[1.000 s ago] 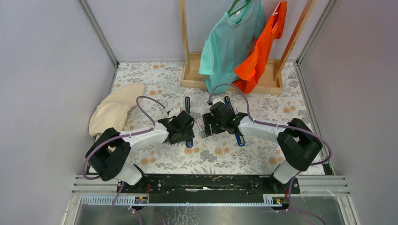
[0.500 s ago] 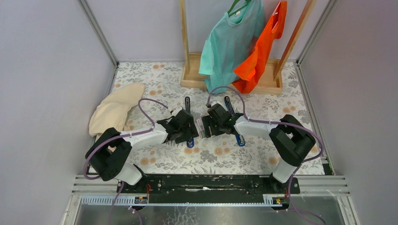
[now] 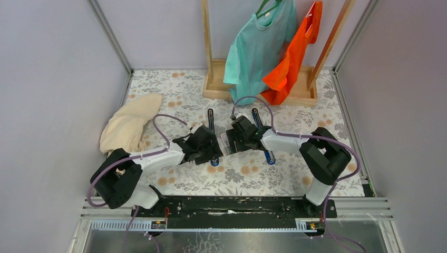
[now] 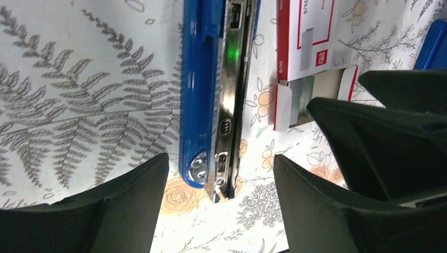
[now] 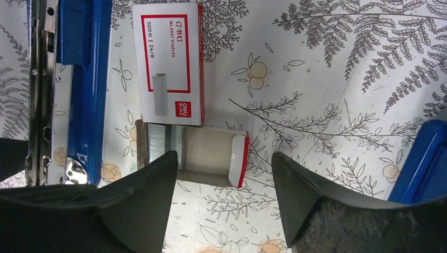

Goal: Load the staples into the stapler

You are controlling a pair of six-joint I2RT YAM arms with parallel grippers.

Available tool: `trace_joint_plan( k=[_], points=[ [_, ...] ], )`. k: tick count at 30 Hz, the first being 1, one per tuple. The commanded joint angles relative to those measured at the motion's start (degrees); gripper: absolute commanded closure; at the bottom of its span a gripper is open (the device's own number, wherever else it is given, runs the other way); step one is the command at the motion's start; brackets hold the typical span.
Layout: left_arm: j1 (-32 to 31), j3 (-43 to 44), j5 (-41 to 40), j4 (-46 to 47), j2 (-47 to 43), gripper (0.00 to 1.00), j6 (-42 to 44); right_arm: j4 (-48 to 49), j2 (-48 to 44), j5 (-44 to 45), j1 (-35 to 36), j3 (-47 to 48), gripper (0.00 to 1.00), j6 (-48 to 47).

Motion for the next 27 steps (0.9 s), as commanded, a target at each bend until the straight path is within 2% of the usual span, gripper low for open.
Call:
trace_joint_plan(
  k=[1, 6, 12, 17, 22, 27],
  points=[
    [0.97, -1.12, -1.20, -4.54, -3.92, 0.19, 0.69, -1.70, 1.08, 2.17, 0.97, 2.03, 0.28, -0.66],
    [4.18, 0.61, -4.59, -10.50, -11.34, 0.10, 3.58, -2.62, 1.75, 2.65, 1.39, 2.64, 0.28, -0.86],
    [9.99, 6.77, -9.44, -20.26, -20.61, 0.00, 9.93, -4.36, 3.03, 3.57, 1.95, 3.89, 0.28, -1.22],
    [15.04, 14.95, -13.06, -26.40, -24.97, 0.00, 18.32, -5.76, 3.30, 4.71, 2.02, 4.17, 0.32, -1.60],
    [16.33, 19.81, -17.43, -26.41, -27.63, 0.00, 27.22, -6.93, 2.89, 5.51, 1.98, 4.13, 0.37, -2.54],
    [16.39, 17.87, -19.22, -22.50, -30.56, 0.00, 30.50, -7.92, 2.87, 5.86, 2.03, 4.16, 0.41, -3.84]
  ],
)
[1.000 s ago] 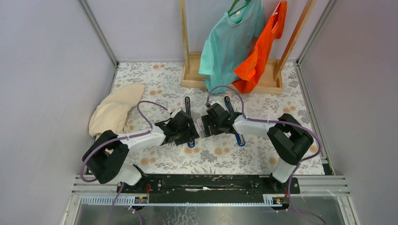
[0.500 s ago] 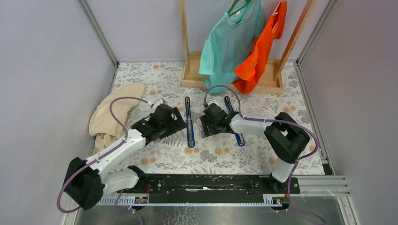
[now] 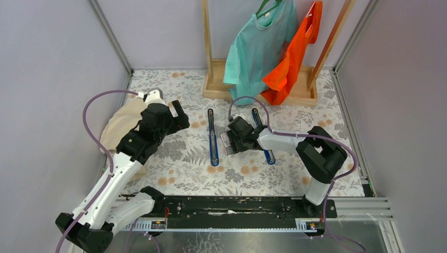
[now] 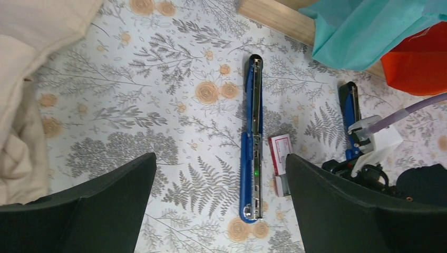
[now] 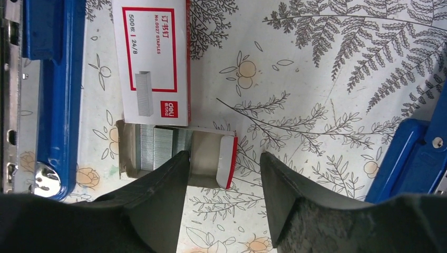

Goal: Load the staples into the stapler

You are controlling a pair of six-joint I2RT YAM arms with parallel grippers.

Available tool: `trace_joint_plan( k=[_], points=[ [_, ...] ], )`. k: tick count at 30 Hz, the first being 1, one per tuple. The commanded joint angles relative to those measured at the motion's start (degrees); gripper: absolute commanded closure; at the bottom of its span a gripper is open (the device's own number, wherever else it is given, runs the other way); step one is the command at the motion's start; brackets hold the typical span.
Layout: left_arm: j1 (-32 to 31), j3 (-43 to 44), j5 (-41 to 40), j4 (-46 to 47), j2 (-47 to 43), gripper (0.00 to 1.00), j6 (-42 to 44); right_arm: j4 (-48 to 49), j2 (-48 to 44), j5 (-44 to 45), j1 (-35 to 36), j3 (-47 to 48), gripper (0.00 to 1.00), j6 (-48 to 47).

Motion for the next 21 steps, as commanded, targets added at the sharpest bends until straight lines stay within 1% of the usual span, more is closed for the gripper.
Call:
trace_joint_plan(
  k=[1, 4, 7, 9, 14, 21],
  points=[
    [0.38, -1.58, -3.03, 2.16, -2.24, 0.00, 5.65, -4.05, 0.70, 1.66, 0.59, 1.33, 0.42, -1.65],
    [0.40, -3.38, -0.11, 3.14, -2.30, 0.00, 4.26, -4.51, 0.32, 1.82, 0.51, 1.42, 0.45, -2.11],
    [0.40, -4.70, 3.77, 3.15, -0.95, 0.00, 2.71, -5.42, -0.31, 2.27, 0.55, 1.90, 0.46, -2.29],
    [0.38, -5.65, 6.34, 3.15, -0.01, 0.00, 1.35, -6.20, -1.25, 2.58, 0.53, 2.37, 0.45, -2.15],
    [0.40, -8.76, 11.18, 4.13, 2.20, 0.00, -2.76, -7.50, -4.78, 2.01, 0.74, 3.31, 0.40, -1.11],
    [0.40, -13.64, 17.71, 8.61, 4.96, 0.00, -7.20, -8.35, -5.93, 1.28, 2.14, 5.21, 0.42, 1.12]
  ],
)
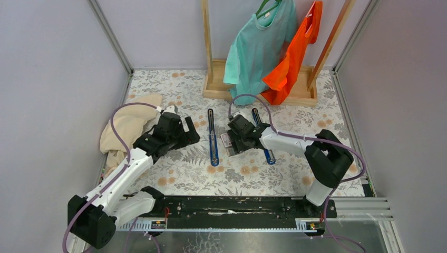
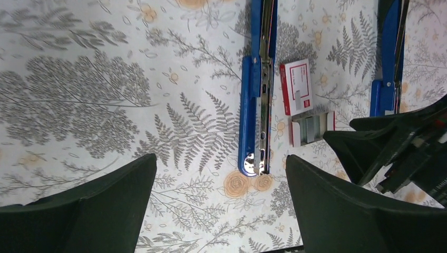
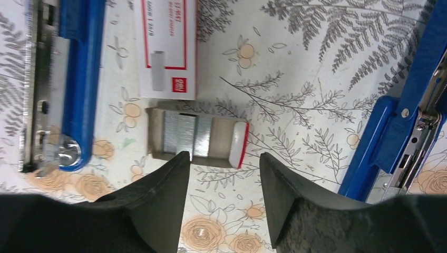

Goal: Load the staples into the stapler

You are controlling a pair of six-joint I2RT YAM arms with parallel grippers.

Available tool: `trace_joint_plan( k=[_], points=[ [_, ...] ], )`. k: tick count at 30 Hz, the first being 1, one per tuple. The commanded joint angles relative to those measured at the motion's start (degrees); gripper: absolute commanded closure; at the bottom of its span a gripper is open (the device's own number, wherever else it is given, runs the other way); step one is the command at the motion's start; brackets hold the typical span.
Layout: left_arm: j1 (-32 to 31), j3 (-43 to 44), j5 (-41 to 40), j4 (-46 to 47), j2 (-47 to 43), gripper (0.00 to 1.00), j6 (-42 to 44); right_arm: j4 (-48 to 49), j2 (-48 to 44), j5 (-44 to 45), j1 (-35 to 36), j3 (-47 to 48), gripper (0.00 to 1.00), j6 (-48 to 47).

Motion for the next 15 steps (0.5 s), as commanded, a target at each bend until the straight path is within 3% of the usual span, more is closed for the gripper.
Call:
trace_joint_plan(
  k=[1, 15],
  points=[
    [0.38, -2.54, 6.09, 6.44, 1.57, 0.00, -3.83, -0.90, -2.22, 0.37, 1.64, 3.75, 0.43, 1.79],
    [0.38, -7.55, 11.07, 11.79, 4.05, 0.00, -6.07, -2.24, 4.78, 2.01, 4.07, 9.25, 0.61, 5.53]
  ],
)
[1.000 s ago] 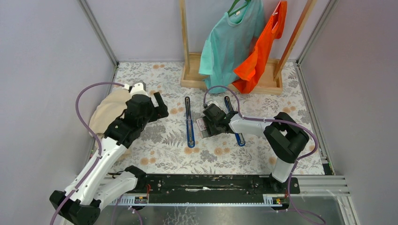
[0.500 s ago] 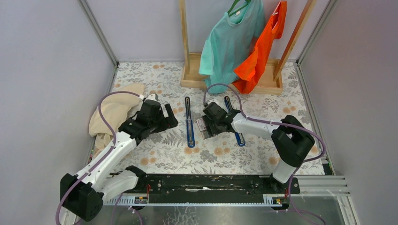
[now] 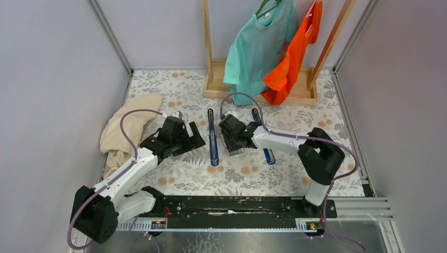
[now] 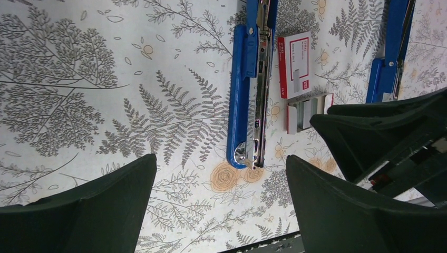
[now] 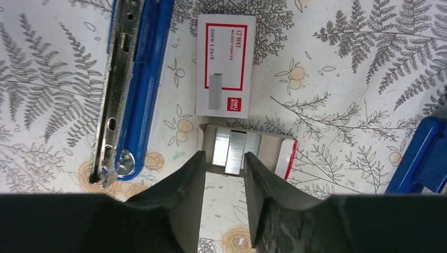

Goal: Load the staples into the stapler

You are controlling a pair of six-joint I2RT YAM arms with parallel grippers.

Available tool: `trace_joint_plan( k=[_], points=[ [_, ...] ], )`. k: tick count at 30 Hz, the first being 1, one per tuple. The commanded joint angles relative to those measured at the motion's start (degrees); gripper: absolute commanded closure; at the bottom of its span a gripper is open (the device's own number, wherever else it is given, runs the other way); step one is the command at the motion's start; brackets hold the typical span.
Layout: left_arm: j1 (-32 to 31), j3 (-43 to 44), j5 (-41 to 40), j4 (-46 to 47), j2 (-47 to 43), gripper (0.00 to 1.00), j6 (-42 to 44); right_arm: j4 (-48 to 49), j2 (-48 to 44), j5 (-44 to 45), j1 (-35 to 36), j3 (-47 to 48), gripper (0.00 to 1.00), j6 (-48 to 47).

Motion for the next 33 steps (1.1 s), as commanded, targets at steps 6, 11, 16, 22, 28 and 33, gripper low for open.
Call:
trace_joint_plan(
  k=[6, 11, 16, 22, 28, 33],
  points=[
    [0.39, -1.83, 4.15, 6.42, 1.51, 0.00, -1.80, -1.55, 3.31, 2.83, 0.42, 2.84, 0.68, 2.58],
    [0.42, -2.03, 4.19, 6.81, 1.80, 0.00, -1.84, -1.54, 4.66, 2.81, 0.44, 3.20, 0.68, 2.66],
    [0.38, -2.20, 4.68, 7.33, 2.33, 0.00, -1.96, -1.19, 5.26, 2.54, 0.43, 3.26, 0.69, 2.62],
    [0.38, -2.44, 6.07, 8.29, 3.36, 0.00, -2.07, -1.28, 6.33, 3.10, 0.43, 3.48, 0.69, 2.71],
    [0.38, -3.26, 7.63, 9.71, 3.95, 0.00, -2.43, -1.61, 7.37, 3.66, 0.48, 3.62, 0.70, 2.57],
    [0.34, -5.24, 10.70, 13.29, 4.80, 0.01, -3.98, -1.50, 6.57, 3.72, 0.49, 3.35, 0.76, 2.53]
  ],
)
